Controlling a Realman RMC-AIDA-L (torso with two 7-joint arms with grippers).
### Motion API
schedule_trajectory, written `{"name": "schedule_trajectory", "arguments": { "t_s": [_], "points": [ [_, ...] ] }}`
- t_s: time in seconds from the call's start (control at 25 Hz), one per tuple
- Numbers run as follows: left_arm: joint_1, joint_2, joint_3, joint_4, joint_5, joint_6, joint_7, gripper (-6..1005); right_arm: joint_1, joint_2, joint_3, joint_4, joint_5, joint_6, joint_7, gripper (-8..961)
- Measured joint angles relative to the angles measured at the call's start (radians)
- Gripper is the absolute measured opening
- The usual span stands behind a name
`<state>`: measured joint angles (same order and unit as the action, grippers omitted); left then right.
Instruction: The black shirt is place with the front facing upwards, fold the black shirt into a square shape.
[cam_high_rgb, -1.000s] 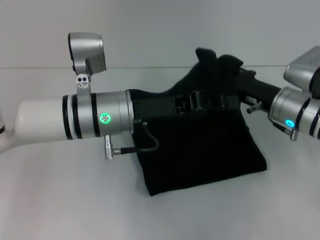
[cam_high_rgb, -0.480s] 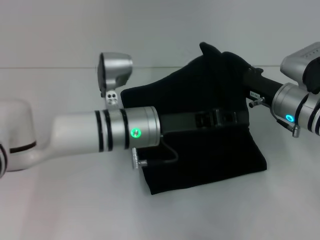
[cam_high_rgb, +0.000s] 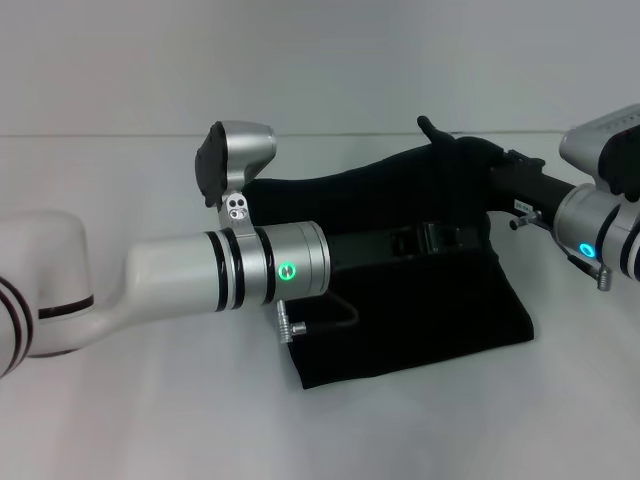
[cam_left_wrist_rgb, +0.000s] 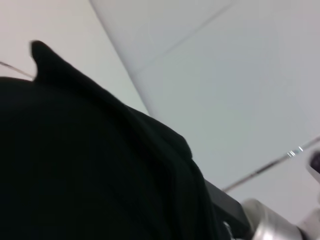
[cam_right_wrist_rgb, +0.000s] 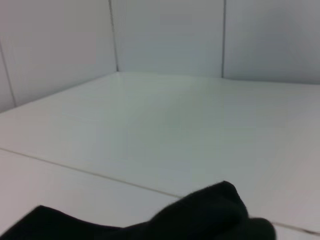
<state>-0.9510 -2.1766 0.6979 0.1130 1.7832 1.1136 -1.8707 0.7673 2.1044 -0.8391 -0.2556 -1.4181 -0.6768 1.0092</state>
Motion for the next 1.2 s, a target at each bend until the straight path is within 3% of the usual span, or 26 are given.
{"name": "schedule_trajectory", "arguments": {
  "t_s": [0.36, 0.6, 0.92, 1.0, 1.2],
  "points": [
    [-0.003, 0.0, 0.001, -0.011, -0.029, -0.079, 0.0, 59, -0.026, -0.003, 0.003, 0.012, 0.002, 0.015, 0.003, 838],
    [0.004, 0.0, 0.002, -0.008, -0.033, -0.038, 0.002, 114, -0.102, -0.007, 0.048, 0.002, 0.103, -0.015, 0.017, 838],
    [0.049, 0.001, 0.002, 0.035, -0.033, 0.077, 0.006, 257, -0.248, -0.013, 0.111, -0.011, 0.294, -0.257, 0.018, 838],
    [0.079, 0.003, 0.006, 0.073, -0.032, 0.13, 0.012, 499, -0.27, -0.014, 0.124, -0.011, 0.308, -0.338, 0.02, 838],
    [0.227, 0.013, 0.006, 0.232, -0.026, 0.282, 0.017, 697, -0.267, -0.017, 0.092, -0.013, 0.28, -0.506, 0.018, 838]
  ]
}}
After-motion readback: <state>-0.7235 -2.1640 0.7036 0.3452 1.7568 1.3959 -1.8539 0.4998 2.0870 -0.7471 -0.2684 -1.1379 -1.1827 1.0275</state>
